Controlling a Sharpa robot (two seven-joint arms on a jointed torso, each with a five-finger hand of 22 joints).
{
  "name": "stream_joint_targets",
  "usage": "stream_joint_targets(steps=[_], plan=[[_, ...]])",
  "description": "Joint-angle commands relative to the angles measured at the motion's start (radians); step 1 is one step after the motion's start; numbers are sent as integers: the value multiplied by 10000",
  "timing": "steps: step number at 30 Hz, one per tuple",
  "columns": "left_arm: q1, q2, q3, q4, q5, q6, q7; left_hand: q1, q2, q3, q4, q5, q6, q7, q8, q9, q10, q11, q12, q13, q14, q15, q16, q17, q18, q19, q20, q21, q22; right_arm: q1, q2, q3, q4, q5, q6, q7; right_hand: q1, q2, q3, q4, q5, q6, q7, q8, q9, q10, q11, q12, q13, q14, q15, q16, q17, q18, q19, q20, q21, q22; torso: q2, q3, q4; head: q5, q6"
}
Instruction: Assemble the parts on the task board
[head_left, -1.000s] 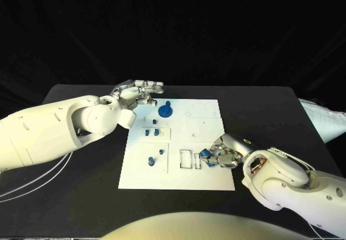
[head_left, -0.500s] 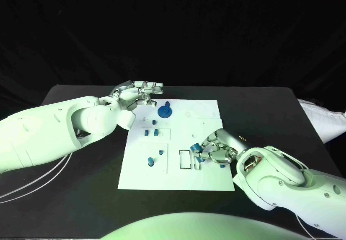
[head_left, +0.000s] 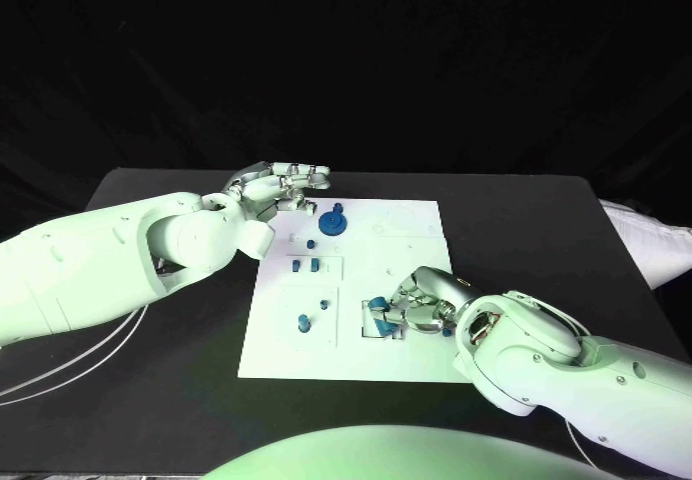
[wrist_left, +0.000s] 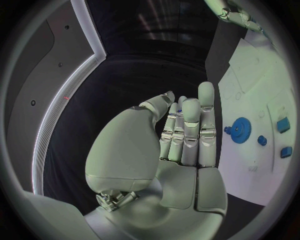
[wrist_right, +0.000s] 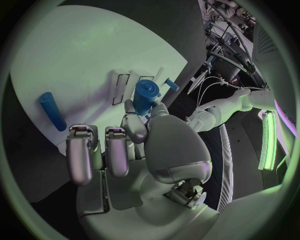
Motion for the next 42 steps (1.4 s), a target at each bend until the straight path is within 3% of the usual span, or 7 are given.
stream_joint_targets(steps=[1,11,19,25,29,33,42], plan=[[2,25,5,11,-24,182,33,-4,67,-66,12,34,-63,13,44,-3,-43,1,38,17,-78,1,-3,-12,92,-60,0,-68,-10,-8,50,0,-64,-291,588,-108,-408,67,-232,-8,-350,289,-204,79,451,25,-61,-124,-56,857,-73,-1,1717,-83,506,-83,0,1579,-4,-10,-3,25,-12],[1,69,3,-32,-24,202,30,-4,67,-66,12,34,-63,13,44,-3,-43,1,38,17,-78,1,-3,-12,92,-60,0,-68,-10,-6,233,-2,-171,-498,530,-133,-542,61,-413,-21,-618,279,-214,79,537,43,-71,-227,-96,854,-83,-11,1705,-77,494,-94,-20,1557,2,-5,2,32,-51],[-1,60,1,-41,-24,201,25,-4,67,-66,12,34,-63,13,44,-3,-43,1,38,17,-78,1,-3,-12,92,-60,0,-68,-10,-6,275,-3,-197,-789,359,-128,-1376,21,-1181,-16,-2444,240,-213,76,798,86,-67,-436,-124,849,-83,-35,1681,-70,480,-98,-46,1537,-6,-3,12,39,-81],[-1,46,0,-40,-24,202,20,-4,67,-66,12,34,-63,13,44,-3,-43,1,38,17,-78,1,-3,-12,92,-60,0,-68,-10,-7,260,-3,-133,-859,419,-98,-1332,-115,-1281,-50,-2522,227,-213,71,854,85,-66,-484,-131,847,-82,-45,1669,-67,475,-97,-56,1527,-2,6,2,51,-85],[-1,41,0,-39,-24,223,8,-4,67,-66,12,34,-63,13,44,-3,-43,1,38,17,-78,1,-3,-12,92,-60,0,-68,-10,-9,262,-3,-98,-938,659,-56,-529,-340,-1168,-354,-2426,214,-219,67,954,135,-74,-424,-25,862,-88,-6,1738,-78,496,-101,-25,1570,1,12,-1,47,-97],[-2,37,0,-41,-24,237,-3,-4,67,-66,12,34,-63,13,44,-3,-43,1,38,17,-78,1,-3,-12,92,-60,0,-68,-10,-11,260,-3,-66,-1183,931,-23,897,-507,-784,-1194,-2942,196,-200,69,1056,142,-73,-425,40,875,-95,32,1806,-89,513,-111,3,1609,-5,6,8,44,-110],[-3,25,-1,-44,-24,244,-12,-4,67,-66,12,34,-63,13,44,-3,-43,1,38,17,-78,1,-3,-12,92,-60,0,-68,-10,-27,138,-3,48,-1372,502,25,1337,-498,-546,-1497,-2959,252,-208,96,1152,198,-78,-229,267,882,-92,56,1850,-98,527,-108,27,1643,-1,4,0,23,-103]])
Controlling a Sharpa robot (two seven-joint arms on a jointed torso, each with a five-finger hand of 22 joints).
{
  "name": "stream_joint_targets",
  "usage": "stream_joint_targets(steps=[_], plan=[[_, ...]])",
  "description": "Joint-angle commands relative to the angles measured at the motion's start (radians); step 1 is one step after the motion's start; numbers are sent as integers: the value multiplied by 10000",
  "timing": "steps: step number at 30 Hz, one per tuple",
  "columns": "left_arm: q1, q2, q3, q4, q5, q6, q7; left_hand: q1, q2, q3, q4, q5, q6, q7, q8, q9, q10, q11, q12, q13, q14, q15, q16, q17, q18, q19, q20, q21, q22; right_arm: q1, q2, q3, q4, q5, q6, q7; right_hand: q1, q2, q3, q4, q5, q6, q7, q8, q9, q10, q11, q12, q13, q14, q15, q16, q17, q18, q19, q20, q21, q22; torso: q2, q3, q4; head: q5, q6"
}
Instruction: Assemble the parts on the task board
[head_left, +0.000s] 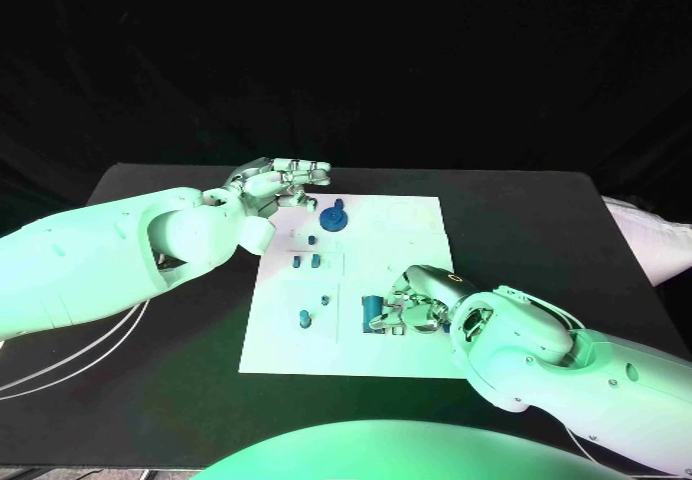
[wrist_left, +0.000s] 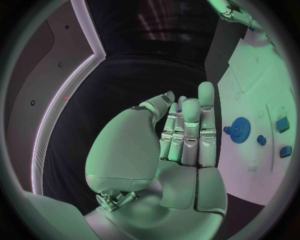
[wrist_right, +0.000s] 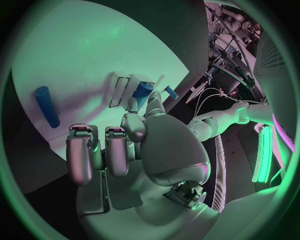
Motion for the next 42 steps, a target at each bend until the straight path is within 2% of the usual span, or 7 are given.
stream_joint_targets(steps=[1,10,14,16,19,24,42], plan=[[1,2,5,6,-23,197,28,-4,67,-67,12,34,-62,14,44,-3,-45,2,38,12,-78,1,-3,-14,92,-60,0,-68,-12,-17,-90,-2,67,-281,-358,83,30,78,43,8,124,-68,34,-72,3,104,21,73,79,902,-71,58,1858,-98,563,-72,29,1649,-3,1,-12,-11,20],[-18,-45,-9,-50,-23,193,37,-19,87,-84,15,33,-80,10,62,-1,-78,0,82,17,-79,4,16,-14,95,-58,6,-80,-23,29,-1206,63,816,1311,-1516,74,-909,11,-320,914,1456,-734,340,-823,-374,32,291,-46,129,913,162,94,1922,-90,549,137,5,1624,-41,24,-128,-102,39],[-26,-62,-17,-53,-24,191,44,-19,87,-84,15,33,-80,10,62,-1,-78,0,82,17,-79,4,16,-14,95,-58,6,-80,-23,189,-1786,88,912,1450,-1112,20,181,481,223,448,2107,-810,349,-995,-492,0,267,-116,124,912,129,93,1924,-91,556,130,16,1639,-58,23,-223,-144,54],[-29,-59,-20,-43,-24,196,54,-8,95,-82,7,34,-81,8,68,0,-83,-3,95,18,-81,3,19,-17,97,-57,6,-83,-26,246,-2024,93,862,1301,-719,4,853,712,683,104,1469,-888,426,-1170,-637,-166,327,-484,-103,900,172,65,1881,-82,535,118,-16,1604,-60,15,-259,-172,83],[-36,-53,-22,-17,-28,208,63,-8,95,-82,7,34,-81,8,68,0,-83,-3,95,18,-81,3,19,-17,97,-57,6,-83,-26,280,-2263,96,767,1267,-203,60,764,417,702,137,1028,-1138,584,-1464,-872,-516,455,-1374,-710,867,286,-16,1765,-37,424,222,-180,1418,-55,26,-288,-184,92],[-55,-73,-23,7,-58,215,71,-8,95,-82,7,34,-81,8,68,0,-83,-3,95,18,-81,3,19,-17,97,-57,6,-83,-26,216,-2400,98,649,772,-81,108,451,213,688,387,1006,-877,564,-1460,-987,-475,464,-1468,-763,865,319,-28,1759,-30,413,290,-192,1412,-44,56,-341,-181,112],[-101,-112,-22,14,-72,238,58,-6,102,-86,2,32,-81,8,78,2,-90,-3,114,21,-87,2,20,-27,98,-56,7,-86,-29,-27,-2002,97,170,-326,172,89,-173,-147,727,1192,1549,-258,362,-1292,-925,-316,314,-1482,-680,875,197,-24,1789,-37,434,198,-167,1449,-44,13,-281,-179,56]])
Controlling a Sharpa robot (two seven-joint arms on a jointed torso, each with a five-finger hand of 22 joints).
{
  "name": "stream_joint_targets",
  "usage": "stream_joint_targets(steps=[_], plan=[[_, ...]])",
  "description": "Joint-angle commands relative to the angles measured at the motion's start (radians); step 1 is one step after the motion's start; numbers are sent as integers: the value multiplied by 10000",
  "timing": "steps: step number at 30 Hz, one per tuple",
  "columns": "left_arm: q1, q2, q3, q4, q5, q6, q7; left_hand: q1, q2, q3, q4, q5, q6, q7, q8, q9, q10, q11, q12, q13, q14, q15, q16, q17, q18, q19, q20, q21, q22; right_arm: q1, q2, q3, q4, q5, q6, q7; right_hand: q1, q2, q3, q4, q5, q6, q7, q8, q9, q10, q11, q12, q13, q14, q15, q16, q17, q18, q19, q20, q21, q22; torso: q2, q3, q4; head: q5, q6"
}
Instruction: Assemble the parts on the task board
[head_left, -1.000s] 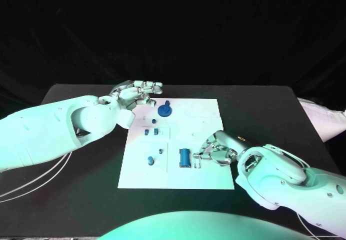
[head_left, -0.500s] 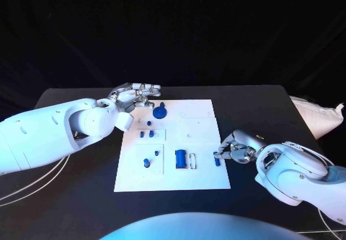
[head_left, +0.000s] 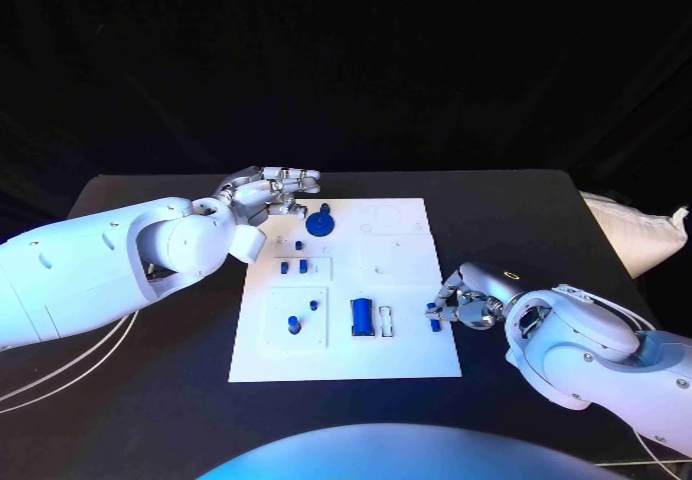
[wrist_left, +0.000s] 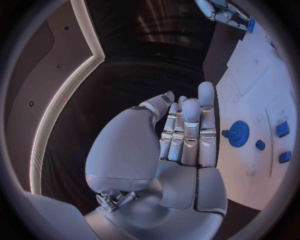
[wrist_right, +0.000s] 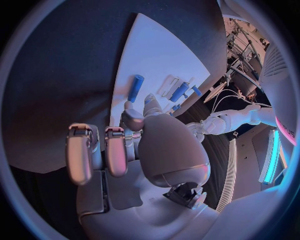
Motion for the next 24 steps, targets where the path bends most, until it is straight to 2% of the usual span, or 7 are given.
stream_joint_targets(steps=[1,9,15,19,24], plan=[[-1,-2,7,29,-44,191,59,-6,102,-56,-29,32,-67,22,59,2,-92,-1,66,17,-87,1,20,-20,98,-56,7,-29,-17,-34,66,-1,-61,-453,397,57,-87,24,18,90,42,154,-21,83,39,65,-30,-13,11,856,-81,-23,1785,-38,417,-7,-11,1452,-1,-13,-12,27,-24],[-3,-23,7,28,-44,210,23,-6,102,-56,-29,32,-67,22,59,2,-92,-1,66,17,-87,1,20,-20,98,-56,7,-29,-17,-91,157,-3,-166,-1405,999,6,-31,-18,34,98,11,251,-54,125,77,57,-60,-57,-7,855,-105,-29,1779,-37,416,-26,-14,1450,4,2,-3,70,-89],[-3,-34,6,26,-44,224,-6,-6,102,-56,-29,32,-67,22,59,2,-92,-1,66,17,-87,1,20,-20,98,-56,7,-29,-17,-164,272,-9,-215,-1982,1330,-7,32,-117,35,94,-101,329,-84,158,121,65,-85,-52,14,857,-130,-26,1789,-47,433,-49,12,1484,-4,-2,2,101,-97],[-3,-39,5,20,-44,231,-37,-17,97,-67,-26,29,-74,25,62,1,-103,2,76,17,-91,3,19,-29,98,-56,8,-32,-19,-198,335,-44,-262,-2149,1534,-14,140,-196,64,54,-238,381,-105,179,166,94,-107,-13,56,862,-149,-13,1812,-61,457,-69,50,1531,-6,-10,20,101,-126],[-3,-38,3,2,-44,240,-59,-17,97,-67,-26,29,-74,25,62,1,-103,2,76,17,-91,3,19,-29,98,-56,8,-32,-19,-254,478,-105,-341,-2267,1692,-19,297,-242,127,-21,-357,425,-126,199,218,98,-126,-17,72,864,-166,-11,1819,-62,457,-87,51,1535,-5,-3,-3,142,-122]])
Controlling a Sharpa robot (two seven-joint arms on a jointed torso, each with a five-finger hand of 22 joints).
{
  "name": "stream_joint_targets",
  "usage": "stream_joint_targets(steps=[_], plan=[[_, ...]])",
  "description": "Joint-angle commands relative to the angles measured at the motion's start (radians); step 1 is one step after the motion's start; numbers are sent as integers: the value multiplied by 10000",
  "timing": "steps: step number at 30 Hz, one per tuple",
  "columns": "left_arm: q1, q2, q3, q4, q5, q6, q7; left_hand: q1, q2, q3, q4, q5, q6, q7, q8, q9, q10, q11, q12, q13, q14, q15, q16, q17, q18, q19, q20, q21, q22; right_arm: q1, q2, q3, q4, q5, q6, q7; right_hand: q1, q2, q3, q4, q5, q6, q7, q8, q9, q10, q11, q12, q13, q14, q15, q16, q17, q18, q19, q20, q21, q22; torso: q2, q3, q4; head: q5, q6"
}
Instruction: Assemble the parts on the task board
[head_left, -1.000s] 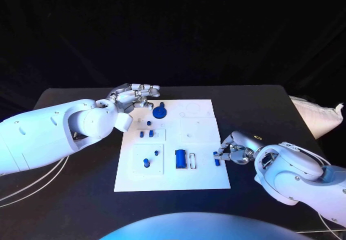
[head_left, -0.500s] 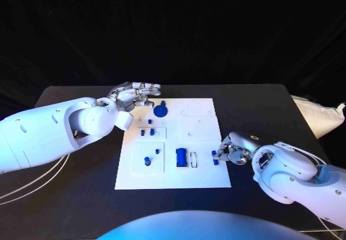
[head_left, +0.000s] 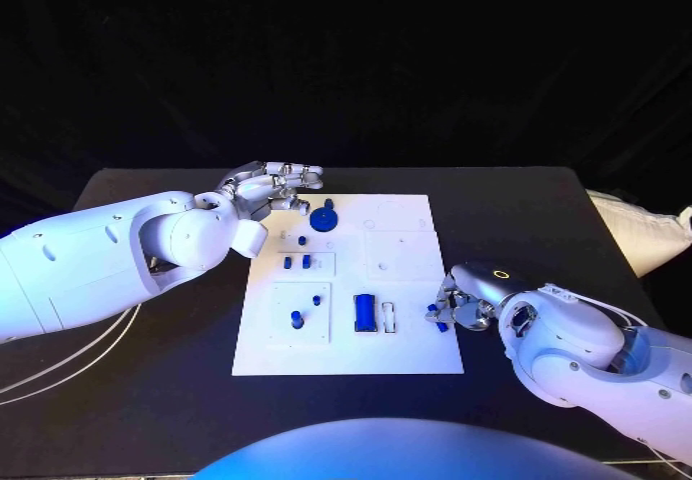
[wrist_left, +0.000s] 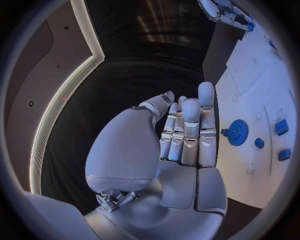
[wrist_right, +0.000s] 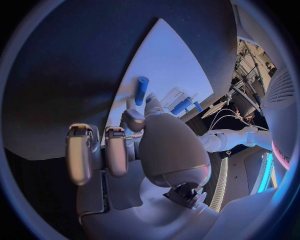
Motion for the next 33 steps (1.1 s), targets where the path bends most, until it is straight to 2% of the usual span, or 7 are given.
stream_joint_targets(steps=[1,9,14,21,27,30,33], plan=[[2,8,3,10,-30,205,-7,-17,97,-38,3,29,-74,26,35,1,-76,-24,7,12,-91,3,19,-9,98,-56,8,-32,-11,-127,77,-97,-92,-431,726,-15,113,-17,77,-41,-70,54,-6,45,23,13,-44,-5,37,864,-93,-9,1825,-62,458,-89,51,1529,4,4,-12,20,-4],[2,7,1,14,-42,244,-49,-17,97,-38,3,29,-74,26,35,1,-76,-24,7,12,-91,3,19,-9,98,-56,8,-32,-11,-175,174,-115,-147,-553,886,-16,528,55,306,-277,-82,93,-42,59,105,16,-82,-3,71,868,-127,-2,1842,-67,466,-120,64,1547,-4,-5,-14,33,-29],[2,3,1,26,-99,276,-71,-17,97,-38,3,29,-74,26,35,1,-76,-24,7,12,-91,3,19,-9,98,-56,8,-32,-11,-190,218,-135,-150,-832,1441,-10,992,54,594,-586,-425,122,-69,61,176,-9,-113,-51,71,872,-158,8,1863,-74,477,-153,82,1573,-1,4,-29,39,-63],[2,3,1,30,-118,284,-65,-20,94,-47,-1,27,-85,27,38,0,-93,-23,19,12,-101,5,14,-31,98,-56,10,-36,-15,-226,276,-157,-90,-1103,2253,29,1100,-18,698,-686,-422,181,-87,82,221,-43,-126,-168,5,875,-162,19,1884,-93,508,-158,134,1638,-7,3,-25,21,-76],[2,10,1,29,-124,291,-68,-11,96,-44,-8,29,-88,25,40,0,-98,-24,24,12,-105,4,12,-37,99,-56,10,-38,-16,-237,294,-161,-37,-1172,1378,10,1678,329,1405,-1011,-335,258,-162,83,284,-37,-200,-188,16,881,-228,38,1920,-101,523,-216,159,1671,-6,10,-17,14,-63],[2,11,1,33,-127,294,-68,-11,96,-44,-8,29,-88,25,40,0,-98,-24,24,12,-105,4,12,-37,99,-56,10,-38,-16,-239,300,-160,10,-955,560,-1,1539,322,1699,-958,219,236,-162,51,318,-23,-208,-249,-14,883,-225,41,1930,-102,528,-227,163,1677,-10,7,-15,13,-61],[2,13,1,38,-129,296,-70,4,99,-41,-20,30,-92,24,43,0,-105,-25,32,12,-105,2,18,-32,100,-56,9,-40,-18,-238,295,-155,82,-380,-419,2,1121,254,1970,-671,642,195,-167,-1,354,52,-201,-224,14,884,-217,39,1932,-106,536,-217,172,1689,-3,2,-6,27,-63]])
